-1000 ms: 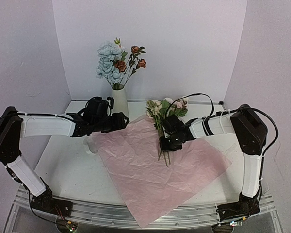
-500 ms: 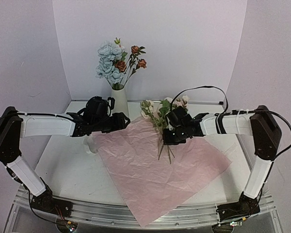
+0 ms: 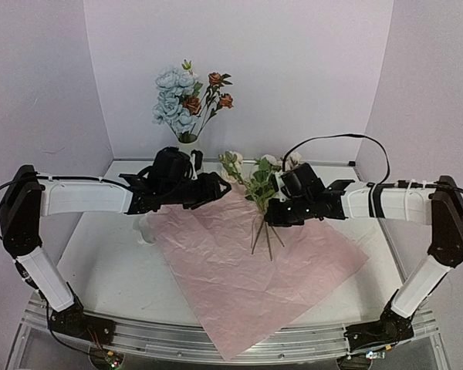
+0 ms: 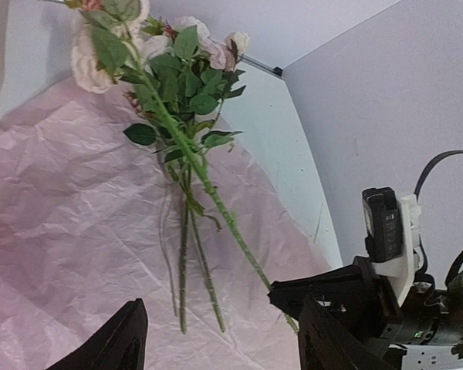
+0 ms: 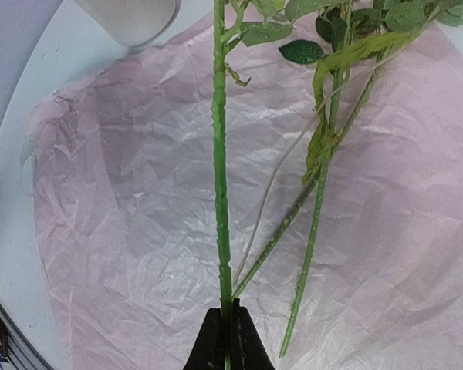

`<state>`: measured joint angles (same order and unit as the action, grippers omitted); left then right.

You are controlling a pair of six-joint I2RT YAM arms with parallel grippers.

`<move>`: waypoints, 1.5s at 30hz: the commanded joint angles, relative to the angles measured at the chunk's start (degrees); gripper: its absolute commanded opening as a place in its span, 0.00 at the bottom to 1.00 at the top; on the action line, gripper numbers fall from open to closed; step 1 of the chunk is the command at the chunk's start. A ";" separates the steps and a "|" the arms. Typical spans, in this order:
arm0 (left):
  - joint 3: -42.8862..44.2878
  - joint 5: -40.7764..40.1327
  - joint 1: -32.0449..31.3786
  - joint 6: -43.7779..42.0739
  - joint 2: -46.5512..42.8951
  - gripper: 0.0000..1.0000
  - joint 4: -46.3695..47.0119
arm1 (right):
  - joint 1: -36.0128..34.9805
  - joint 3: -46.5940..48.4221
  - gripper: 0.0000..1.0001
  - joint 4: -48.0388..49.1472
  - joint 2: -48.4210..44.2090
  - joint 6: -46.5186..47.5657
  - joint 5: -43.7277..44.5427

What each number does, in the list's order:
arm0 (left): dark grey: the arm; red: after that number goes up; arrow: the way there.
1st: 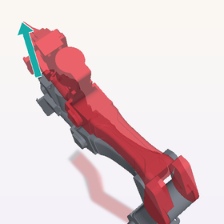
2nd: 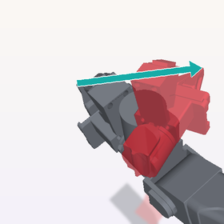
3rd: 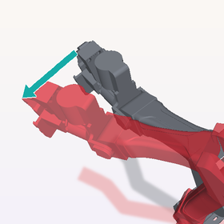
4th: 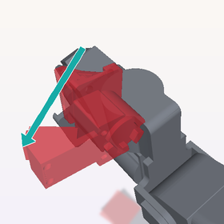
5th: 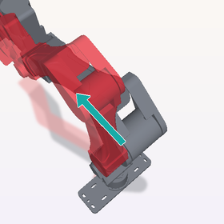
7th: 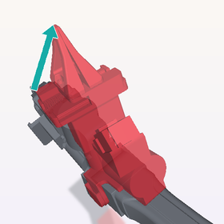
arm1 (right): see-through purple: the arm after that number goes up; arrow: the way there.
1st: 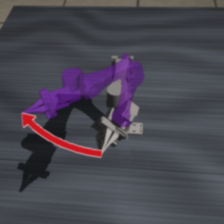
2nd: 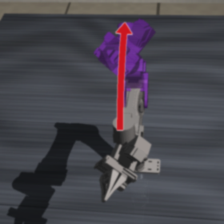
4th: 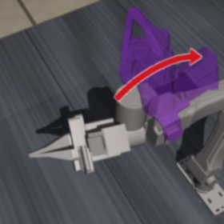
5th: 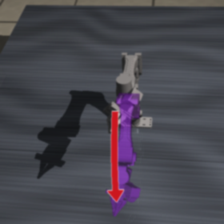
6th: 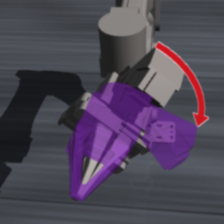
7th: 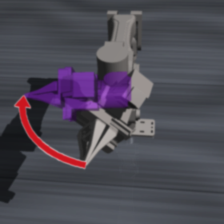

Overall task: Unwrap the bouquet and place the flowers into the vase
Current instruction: Pick up the fake flower from the wrapping paper.

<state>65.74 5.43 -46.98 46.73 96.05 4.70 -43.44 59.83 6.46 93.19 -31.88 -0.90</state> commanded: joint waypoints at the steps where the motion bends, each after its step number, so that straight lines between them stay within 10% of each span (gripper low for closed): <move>1: 4.66 1.09 -1.72 4.68 3.16 0.68 4.34 | -0.33 -3.33 0.00 4.42 -6.03 -0.68 -3.44; 39: 13.10 -2.72 -3.74 11.28 12.99 0.21 4.80 | -0.37 -16.36 0.00 17.93 -16.48 -1.21 -18.59; 45: 13.21 -2.35 -3.73 9.42 12.63 0.00 4.81 | -0.40 -16.67 0.02 18.44 -16.12 -1.23 -19.72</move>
<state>76.92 4.33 -50.74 59.03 109.91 8.54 -43.44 43.18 21.80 78.24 -33.31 -17.64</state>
